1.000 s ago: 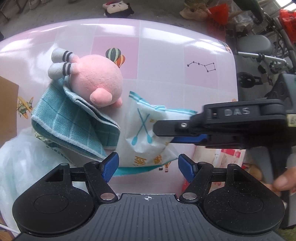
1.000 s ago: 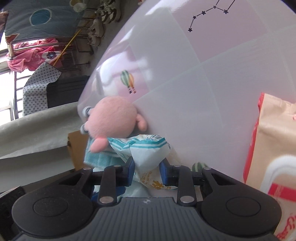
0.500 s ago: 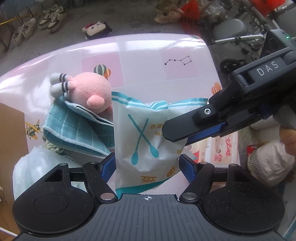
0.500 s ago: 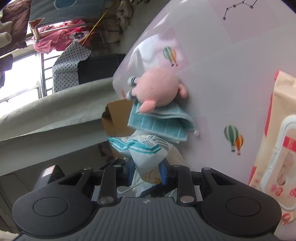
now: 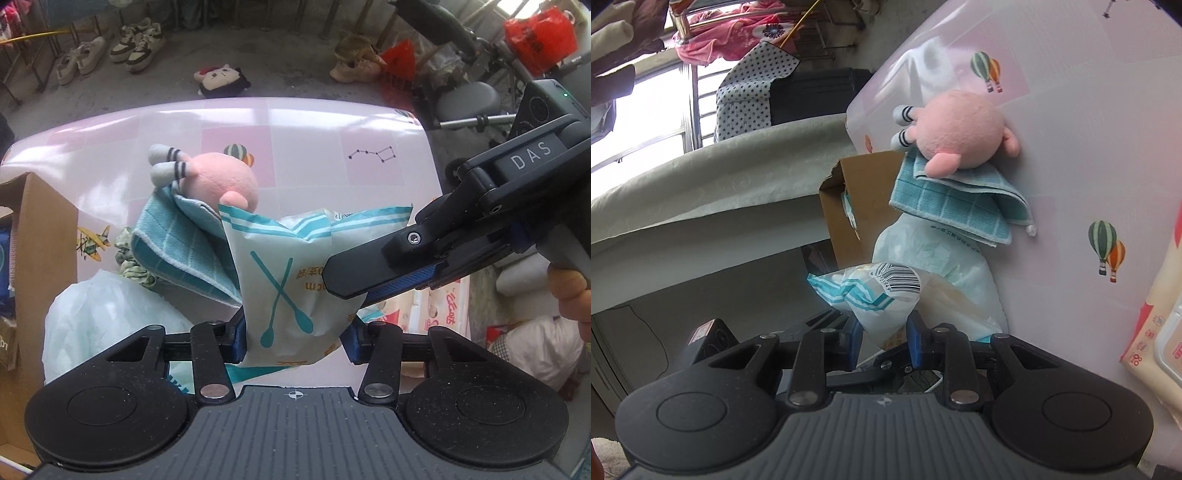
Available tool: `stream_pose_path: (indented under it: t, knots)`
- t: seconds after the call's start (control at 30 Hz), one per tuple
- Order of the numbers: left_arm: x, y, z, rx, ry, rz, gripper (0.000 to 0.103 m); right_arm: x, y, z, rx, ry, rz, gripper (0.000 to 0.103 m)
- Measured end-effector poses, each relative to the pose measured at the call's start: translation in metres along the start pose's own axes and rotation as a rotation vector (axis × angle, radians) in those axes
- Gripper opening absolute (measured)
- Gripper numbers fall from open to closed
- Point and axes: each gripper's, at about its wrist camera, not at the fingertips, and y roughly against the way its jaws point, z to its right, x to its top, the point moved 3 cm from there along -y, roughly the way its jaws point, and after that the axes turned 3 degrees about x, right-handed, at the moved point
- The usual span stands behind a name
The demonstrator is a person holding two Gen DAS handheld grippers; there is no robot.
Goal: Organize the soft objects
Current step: 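Grasp the teal checked towel under the plush with the right tool while the left tool holds the bag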
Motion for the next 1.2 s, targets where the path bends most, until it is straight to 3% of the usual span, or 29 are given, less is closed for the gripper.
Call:
stream_pose_path:
  t: [0.23, 0.27, 0.33, 0.47, 0.57, 0.63, 0.8, 1.0, 1.2]
  knots:
    - [-0.010, 0.010, -0.017, 0.026, 0.040, 0.025, 0.044, -0.001, -0.015, -0.006, 0.014, 0.001, -0.002, 0.005]
    - [-0.011, 0.012, -0.021, 0.032, 0.046, 0.027, 0.043, -0.001, -0.017, -0.008, 0.023, -0.001, -0.003, 0.008]
    - [-0.015, 0.015, -0.030, 0.042, 0.063, 0.028, 0.043, -0.002, -0.021, -0.011, 0.034, -0.001, 0.002, 0.037]
    - [-0.022, 0.021, -0.047, 0.045, 0.097, 0.038, 0.043, -0.003, -0.021, -0.021, 0.090, 0.019, 0.052, 0.043]
    - [-0.028, 0.022, -0.061, 0.030, 0.133, 0.041, 0.043, 0.001, -0.012, -0.024, 0.067, 0.048, 0.165, 0.048]
    - [-0.031, 0.023, -0.070, 0.017, 0.155, 0.041, 0.043, 0.006, -0.009, -0.022, 0.004, 0.074, 0.237, 0.049]
    - [-0.039, 0.032, -0.098, 0.000, 0.205, 0.037, 0.043, 0.012, -0.039, -0.018, -0.277, 0.225, 0.339, 0.057]
    - [-0.048, 0.037, -0.140, -0.043, 0.306, 0.016, 0.043, 0.017, -0.106, -0.017, -0.559, 0.508, 0.308, 0.078]
    - [-0.055, 0.041, -0.166, -0.114, 0.382, 0.008, 0.043, 0.014, -0.149, -0.019, -0.693, 0.670, 0.229, 0.080]
